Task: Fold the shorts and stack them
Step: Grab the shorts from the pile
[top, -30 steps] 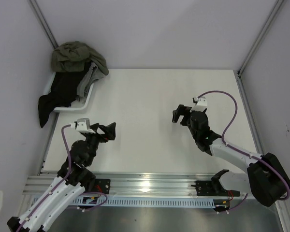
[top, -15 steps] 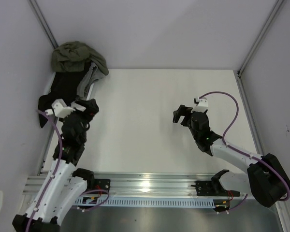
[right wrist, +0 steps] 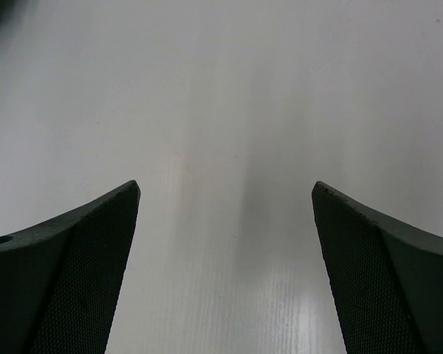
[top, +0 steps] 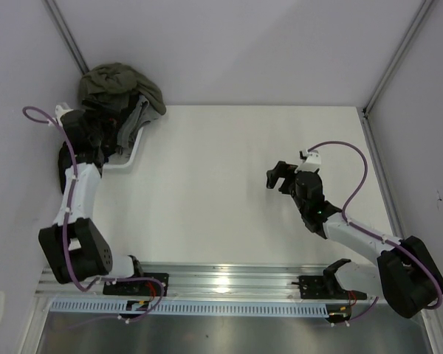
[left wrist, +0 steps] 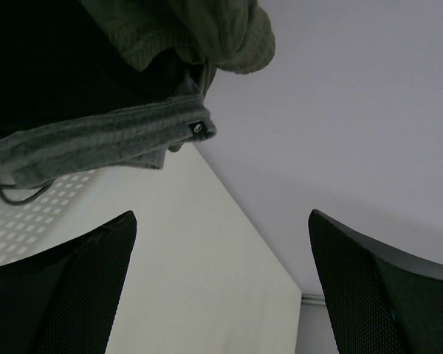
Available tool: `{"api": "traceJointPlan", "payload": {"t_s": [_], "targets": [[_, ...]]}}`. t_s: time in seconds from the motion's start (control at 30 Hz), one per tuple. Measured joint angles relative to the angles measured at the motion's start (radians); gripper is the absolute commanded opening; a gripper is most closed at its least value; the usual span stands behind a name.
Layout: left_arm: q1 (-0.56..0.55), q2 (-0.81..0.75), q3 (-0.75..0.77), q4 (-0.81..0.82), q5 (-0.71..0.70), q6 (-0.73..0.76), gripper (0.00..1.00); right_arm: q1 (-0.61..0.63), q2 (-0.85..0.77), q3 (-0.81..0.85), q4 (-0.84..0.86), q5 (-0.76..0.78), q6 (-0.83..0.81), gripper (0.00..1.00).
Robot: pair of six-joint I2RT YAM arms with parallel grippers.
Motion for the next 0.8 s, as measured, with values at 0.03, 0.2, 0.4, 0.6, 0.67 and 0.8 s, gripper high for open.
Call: {"api": "traceJointPlan", "payload": {"t_s": [0.03,0.2,0.4,0.6,0.67,0.8], "targets": [[0.0,0.031,0.025,0.007,0.006,-0.009,0.99,-0.004,0.0,0.0,0.001,-0.008,0.004,0.99],[0.001,0.202,0.212,0.03,0.018,-0.068,0.99,-0.016,0.004,0.0,0.002,-0.035,0.02,0.99],[0.002,0.295,0.293,0.083,-0.04,-0.136,0.93,-0.03,0.003,0.0,-0.003,-0.039,0.027,0.99],[-0.013,0.462,0.491,0.065,-0.115,-0.156,0.92,-0.05,0.0,0.0,-0.005,-0.046,0.039,0.99],[-0.018,0.507,0.542,0.061,-0.135,-0.162,0.89,-0.061,-0.001,0.0,-0.008,-0.052,0.043,1.0],[-0.024,0.615,0.68,0.006,-0.175,-0.166,0.88,-0.073,-0.009,-0.004,-0.012,-0.059,0.05,0.99]]}}
